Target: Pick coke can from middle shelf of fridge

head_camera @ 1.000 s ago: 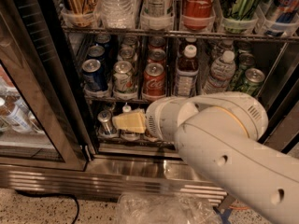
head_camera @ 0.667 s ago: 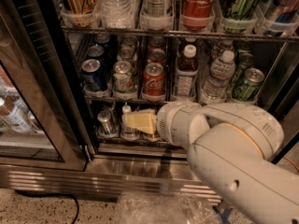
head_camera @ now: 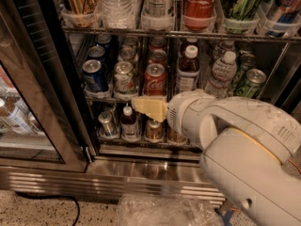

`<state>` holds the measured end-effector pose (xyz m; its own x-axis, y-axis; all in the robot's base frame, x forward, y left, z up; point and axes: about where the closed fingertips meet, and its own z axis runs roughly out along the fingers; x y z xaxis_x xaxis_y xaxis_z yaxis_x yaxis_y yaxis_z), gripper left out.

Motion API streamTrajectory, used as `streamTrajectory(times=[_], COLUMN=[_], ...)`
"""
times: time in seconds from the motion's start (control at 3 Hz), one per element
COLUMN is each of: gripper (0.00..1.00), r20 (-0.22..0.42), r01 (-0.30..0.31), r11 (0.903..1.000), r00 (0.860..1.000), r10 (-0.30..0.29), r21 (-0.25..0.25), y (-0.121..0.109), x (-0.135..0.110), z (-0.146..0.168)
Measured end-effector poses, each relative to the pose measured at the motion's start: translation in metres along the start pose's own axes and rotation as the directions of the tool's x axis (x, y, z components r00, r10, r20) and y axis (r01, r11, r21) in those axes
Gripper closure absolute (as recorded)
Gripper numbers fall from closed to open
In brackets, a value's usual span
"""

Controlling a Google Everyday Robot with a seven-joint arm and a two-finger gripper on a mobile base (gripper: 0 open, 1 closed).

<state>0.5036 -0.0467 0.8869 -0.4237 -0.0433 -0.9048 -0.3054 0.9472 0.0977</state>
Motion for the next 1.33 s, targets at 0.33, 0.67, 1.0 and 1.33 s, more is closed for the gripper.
streamTrajectory(times=[0.33,0.67,1.0,1.33], gripper=[0.0,0.0,0.0,0.0], r20=[0.002,-0.021,-0.047,-0.071], r01=[-0.048,-0.108,-0.135,-0.056], r11=[0.9981,0.9889,0.9825,0.9927], r00=[0.999,0.994,0.99,0.996], r10=[0.049,0.106,0.13,0.048], r21=[-0.039,-0.102,-0.128,-0.107], y=[0.02,0.05,0.074,0.096], x=[-0.005,0.0,0.011,0.036], z=[0.02,0.052,0.081,0.108])
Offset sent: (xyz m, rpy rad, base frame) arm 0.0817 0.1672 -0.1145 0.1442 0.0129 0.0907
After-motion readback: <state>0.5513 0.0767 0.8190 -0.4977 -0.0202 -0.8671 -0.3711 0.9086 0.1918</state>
